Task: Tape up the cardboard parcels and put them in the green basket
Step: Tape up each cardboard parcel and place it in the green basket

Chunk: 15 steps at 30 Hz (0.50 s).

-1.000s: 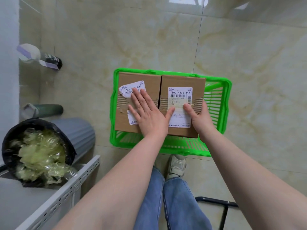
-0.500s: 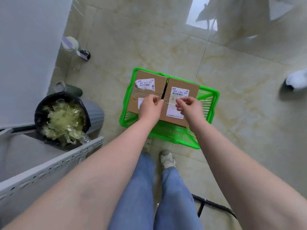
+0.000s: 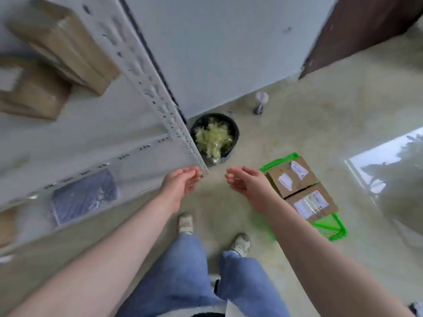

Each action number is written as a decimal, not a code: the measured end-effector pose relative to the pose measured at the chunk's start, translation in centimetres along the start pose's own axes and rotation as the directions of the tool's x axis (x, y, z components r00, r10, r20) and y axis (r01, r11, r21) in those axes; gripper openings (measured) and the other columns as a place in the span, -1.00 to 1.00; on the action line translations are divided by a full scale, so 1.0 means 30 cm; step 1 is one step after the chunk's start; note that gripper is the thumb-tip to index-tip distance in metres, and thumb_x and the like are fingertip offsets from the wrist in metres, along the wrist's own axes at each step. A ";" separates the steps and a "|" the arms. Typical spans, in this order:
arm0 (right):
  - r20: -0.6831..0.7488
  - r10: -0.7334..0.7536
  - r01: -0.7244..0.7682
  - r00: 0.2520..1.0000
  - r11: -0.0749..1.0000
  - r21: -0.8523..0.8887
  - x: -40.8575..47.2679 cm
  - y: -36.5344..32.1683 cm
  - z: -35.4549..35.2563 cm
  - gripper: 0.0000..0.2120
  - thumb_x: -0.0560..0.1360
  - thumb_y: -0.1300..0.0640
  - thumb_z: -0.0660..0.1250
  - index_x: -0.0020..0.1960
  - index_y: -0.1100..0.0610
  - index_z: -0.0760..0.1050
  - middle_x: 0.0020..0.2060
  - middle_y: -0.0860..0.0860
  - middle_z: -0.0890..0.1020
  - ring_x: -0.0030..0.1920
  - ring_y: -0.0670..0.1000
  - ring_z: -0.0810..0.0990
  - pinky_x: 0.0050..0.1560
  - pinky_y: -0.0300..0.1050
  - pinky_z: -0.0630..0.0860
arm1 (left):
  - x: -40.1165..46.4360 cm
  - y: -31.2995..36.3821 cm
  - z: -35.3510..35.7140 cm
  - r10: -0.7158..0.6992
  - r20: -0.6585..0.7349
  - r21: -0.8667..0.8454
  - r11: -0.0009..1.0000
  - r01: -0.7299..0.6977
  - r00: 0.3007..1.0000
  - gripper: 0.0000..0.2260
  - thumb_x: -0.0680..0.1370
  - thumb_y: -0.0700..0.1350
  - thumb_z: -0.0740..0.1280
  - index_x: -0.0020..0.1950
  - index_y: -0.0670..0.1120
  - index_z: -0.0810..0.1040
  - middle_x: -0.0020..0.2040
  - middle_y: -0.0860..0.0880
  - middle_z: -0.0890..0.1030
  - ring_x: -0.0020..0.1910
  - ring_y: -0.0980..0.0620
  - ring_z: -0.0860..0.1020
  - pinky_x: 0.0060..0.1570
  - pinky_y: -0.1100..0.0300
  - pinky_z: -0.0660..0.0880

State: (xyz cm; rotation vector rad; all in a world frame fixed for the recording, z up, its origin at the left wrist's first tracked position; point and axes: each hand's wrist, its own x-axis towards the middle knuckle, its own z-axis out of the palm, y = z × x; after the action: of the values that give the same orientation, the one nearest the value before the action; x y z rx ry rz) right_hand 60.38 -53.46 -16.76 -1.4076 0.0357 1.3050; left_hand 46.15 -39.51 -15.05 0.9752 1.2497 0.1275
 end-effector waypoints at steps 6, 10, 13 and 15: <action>0.240 0.024 0.042 0.971 0.962 -0.269 -0.007 -0.055 0.531 -0.93 0.51 0.13 0.40 -0.08 0.13 0.58 -0.23 0.00 0.68 -0.24 -0.08 0.62 -0.18 -0.28 0.55 | -0.152 0.069 -0.457 0.101 -0.187 -0.274 0.950 -0.151 0.977 -0.83 0.60 -0.26 0.26 -0.06 -0.06 0.61 -0.20 0.03 0.69 -0.16 0.10 0.64 -0.13 0.25 0.50; 0.302 -0.037 0.130 0.953 0.947 -0.293 0.023 -0.072 0.903 -0.91 0.51 0.11 0.41 -0.12 0.12 0.59 -0.27 -0.02 0.67 -0.27 -0.07 0.61 -0.17 -0.27 0.55 | -0.182 0.130 -0.764 0.126 -0.305 -0.391 0.888 -0.244 0.944 -0.84 0.61 -0.23 0.26 -0.08 -0.05 0.60 -0.23 0.06 0.69 -0.19 0.13 0.64 -0.20 0.29 0.51; 0.266 -0.086 0.163 0.960 0.946 -0.282 0.055 -0.064 1.188 -0.91 0.51 0.10 0.41 -0.11 0.12 0.58 -0.27 -0.02 0.65 -0.27 -0.06 0.59 -0.16 -0.25 0.53 | -0.168 0.205 -0.991 0.121 -0.379 -0.449 0.843 -0.297 0.917 -0.87 0.60 -0.22 0.28 -0.08 -0.08 0.60 -0.20 0.00 0.66 -0.21 0.10 0.63 -0.22 0.30 0.51; 0.228 -0.108 0.168 0.968 0.949 -0.266 0.082 -0.045 1.354 -0.89 0.50 0.09 0.43 -0.09 0.13 0.57 -0.23 0.01 0.64 -0.23 -0.04 0.59 -0.13 -0.21 0.55 | -0.145 0.263 -1.124 0.112 -0.405 -0.469 0.826 -0.312 0.907 -0.89 0.59 -0.21 0.30 -0.10 -0.10 0.59 -0.20 -0.02 0.64 -0.22 0.08 0.61 -0.23 0.30 0.51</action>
State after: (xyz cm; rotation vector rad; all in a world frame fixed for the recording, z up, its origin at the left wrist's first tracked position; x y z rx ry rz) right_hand 35.74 -22.80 -6.23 -1.4727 -0.4027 1.3730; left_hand 19.64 -18.68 -6.06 0.6164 1.3301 0.8250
